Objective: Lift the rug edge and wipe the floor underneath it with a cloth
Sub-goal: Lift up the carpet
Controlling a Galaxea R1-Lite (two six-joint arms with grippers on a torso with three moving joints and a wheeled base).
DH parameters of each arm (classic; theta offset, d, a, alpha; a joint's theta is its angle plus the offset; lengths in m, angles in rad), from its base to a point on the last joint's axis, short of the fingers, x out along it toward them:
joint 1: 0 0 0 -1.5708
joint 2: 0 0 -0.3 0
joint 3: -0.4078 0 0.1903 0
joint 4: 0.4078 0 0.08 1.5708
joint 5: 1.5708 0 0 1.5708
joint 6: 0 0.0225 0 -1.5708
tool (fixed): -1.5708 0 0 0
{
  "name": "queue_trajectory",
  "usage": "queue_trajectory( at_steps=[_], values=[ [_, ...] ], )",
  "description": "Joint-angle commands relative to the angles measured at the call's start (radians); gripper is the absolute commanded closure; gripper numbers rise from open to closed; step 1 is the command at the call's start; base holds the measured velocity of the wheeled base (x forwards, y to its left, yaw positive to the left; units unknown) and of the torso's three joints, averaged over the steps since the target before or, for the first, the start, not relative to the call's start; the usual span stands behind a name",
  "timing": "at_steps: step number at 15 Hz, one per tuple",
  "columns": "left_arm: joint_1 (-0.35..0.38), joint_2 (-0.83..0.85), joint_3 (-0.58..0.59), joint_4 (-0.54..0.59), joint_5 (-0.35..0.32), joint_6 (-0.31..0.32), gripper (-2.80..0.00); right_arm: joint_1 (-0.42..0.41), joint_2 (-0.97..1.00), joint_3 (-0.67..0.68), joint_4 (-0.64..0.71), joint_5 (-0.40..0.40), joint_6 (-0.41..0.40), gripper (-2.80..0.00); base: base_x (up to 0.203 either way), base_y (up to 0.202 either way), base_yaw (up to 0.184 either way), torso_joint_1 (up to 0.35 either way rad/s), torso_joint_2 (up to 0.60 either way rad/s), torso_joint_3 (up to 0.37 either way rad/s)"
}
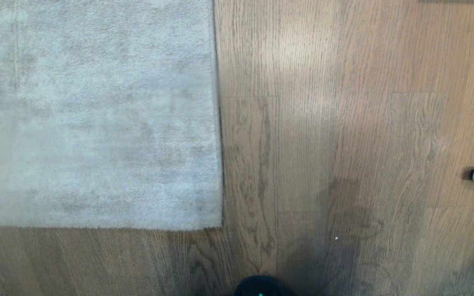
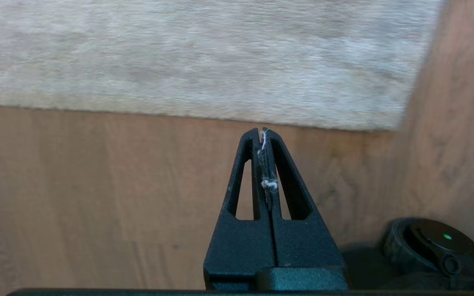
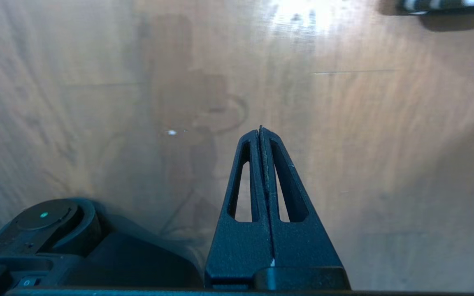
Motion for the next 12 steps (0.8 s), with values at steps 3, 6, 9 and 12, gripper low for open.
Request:
queue_trajectory(
  at_steps=[3, 6, 9, 12],
  values=[
    [0.0, 0.0, 0.0, 0.0, 0.0, -0.001, 0.0, 0.0, 0.0, 0.0, 0.001, 0.001, 0.0, 0.0, 0.0, -0.194, 0.0, -0.002, 0.0, 0.005],
    [0.0, 0.0, 0.0, 0.0, 0.0, -0.001, 0.0, 0.0, 0.0, 0.0, 0.0, 0.001, 0.0, 0.0, 0.0, -0.196, 0.001, 0.004, 0.0, 0.004],
    [0.0, 0.001, 0.0, 0.0, 0.0, -0.001, 0.0, 0.0, 0.0, 0.0, 0.001, 0.001, 0.0, 0.0, 0.0, -0.195, 0.003, 0.002, 0.0, 0.001],
    [0.0, 0.0, 0.0, 0.0, 0.0, -0.001, 0.0, 0.0, 0.0, 0.0, 0.0, 0.001, 0.0, 0.0, 0.0, -0.145, -0.002, 0.001, 0.0, 0.003]
  ],
)
